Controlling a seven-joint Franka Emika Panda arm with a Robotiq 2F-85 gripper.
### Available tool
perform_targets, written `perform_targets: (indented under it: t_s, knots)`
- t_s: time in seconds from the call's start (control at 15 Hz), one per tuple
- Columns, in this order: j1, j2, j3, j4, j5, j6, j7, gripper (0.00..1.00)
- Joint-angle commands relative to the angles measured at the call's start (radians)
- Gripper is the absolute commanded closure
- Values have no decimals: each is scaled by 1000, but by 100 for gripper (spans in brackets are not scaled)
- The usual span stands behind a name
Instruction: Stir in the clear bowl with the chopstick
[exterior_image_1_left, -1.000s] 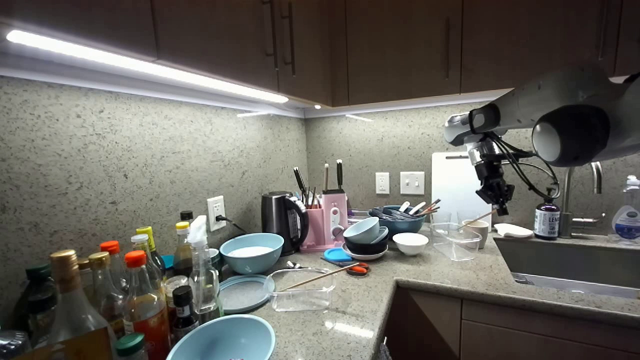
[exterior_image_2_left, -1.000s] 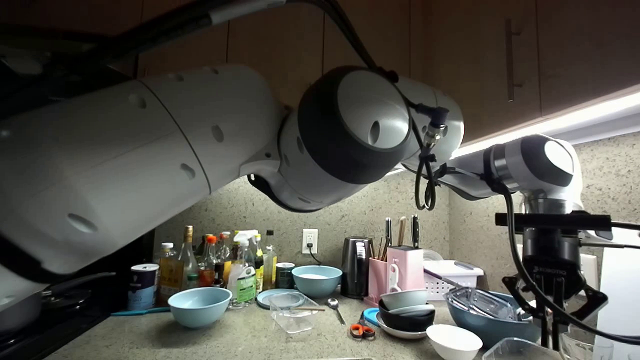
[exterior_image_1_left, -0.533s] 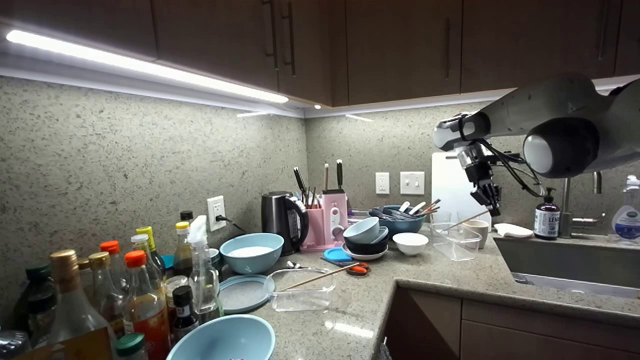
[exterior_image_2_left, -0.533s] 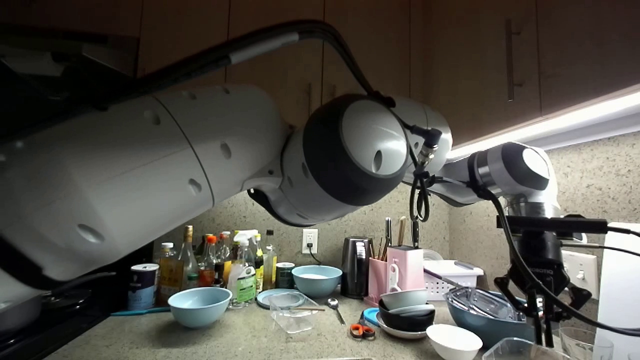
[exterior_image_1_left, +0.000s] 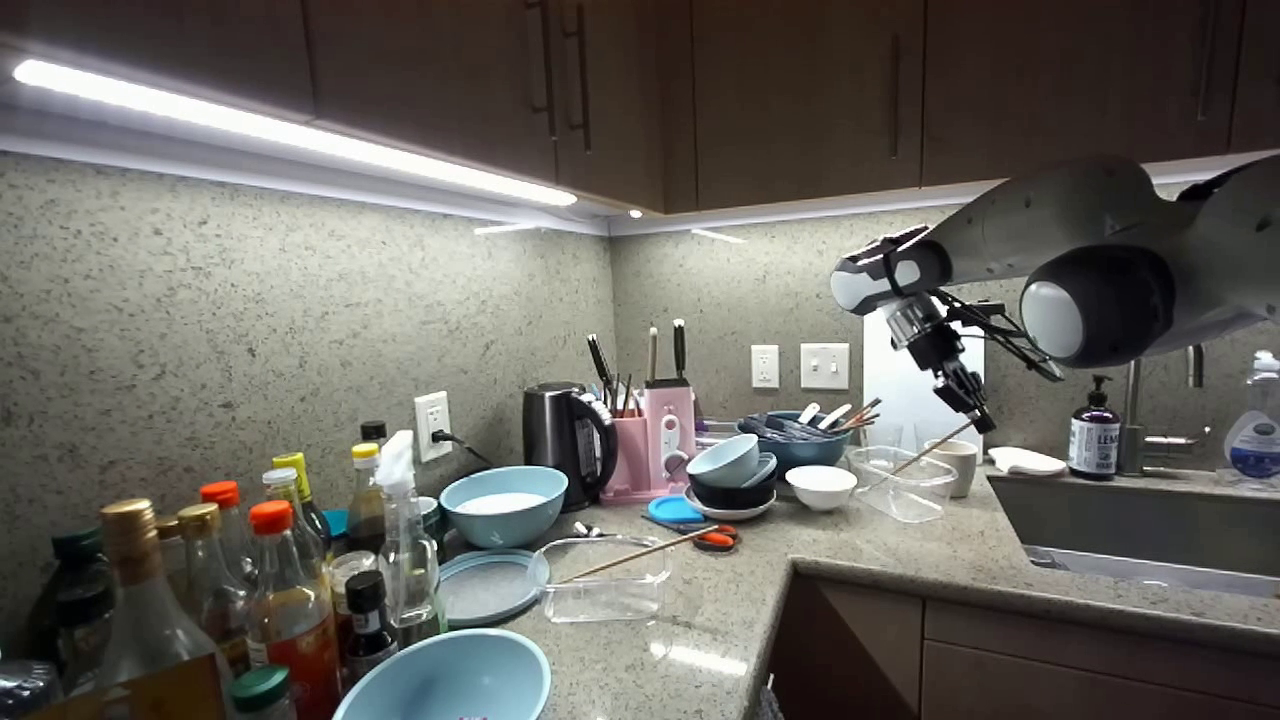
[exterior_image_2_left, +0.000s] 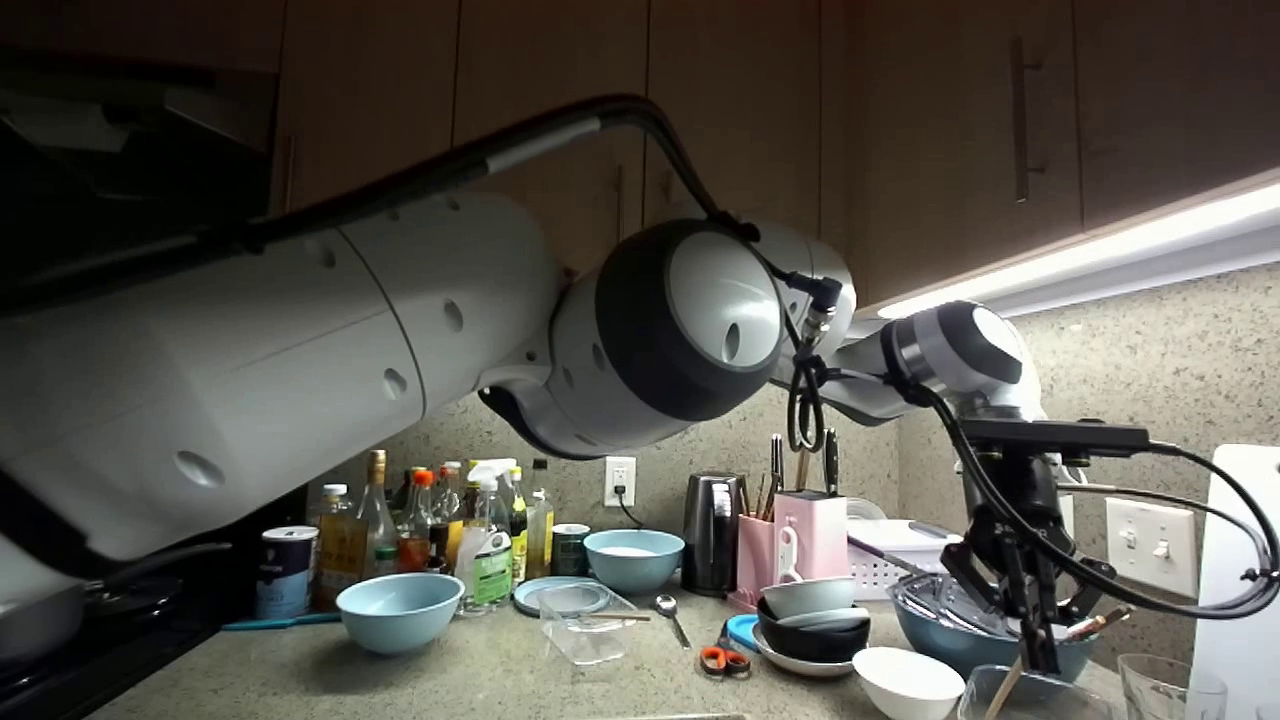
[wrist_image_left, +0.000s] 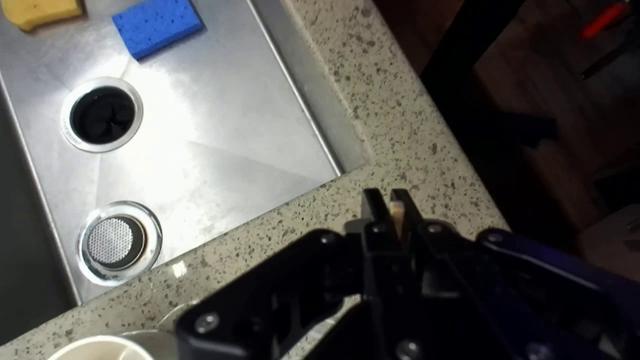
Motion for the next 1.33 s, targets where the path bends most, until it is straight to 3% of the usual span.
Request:
perform_targets:
  t_s: [0.0,0.33,0.73,0.8,1.27]
  knots:
    - [41,0,-37,0,-71,-125,-9,98]
    - [61,7,-84,5,-114,-257,49,98]
    - [28,23,-122,22,-88,-284,83,98]
    - [-16,43,-51,75,-138,-314,105,98]
    - [-92,134,-3,207,-167,-251,116,98]
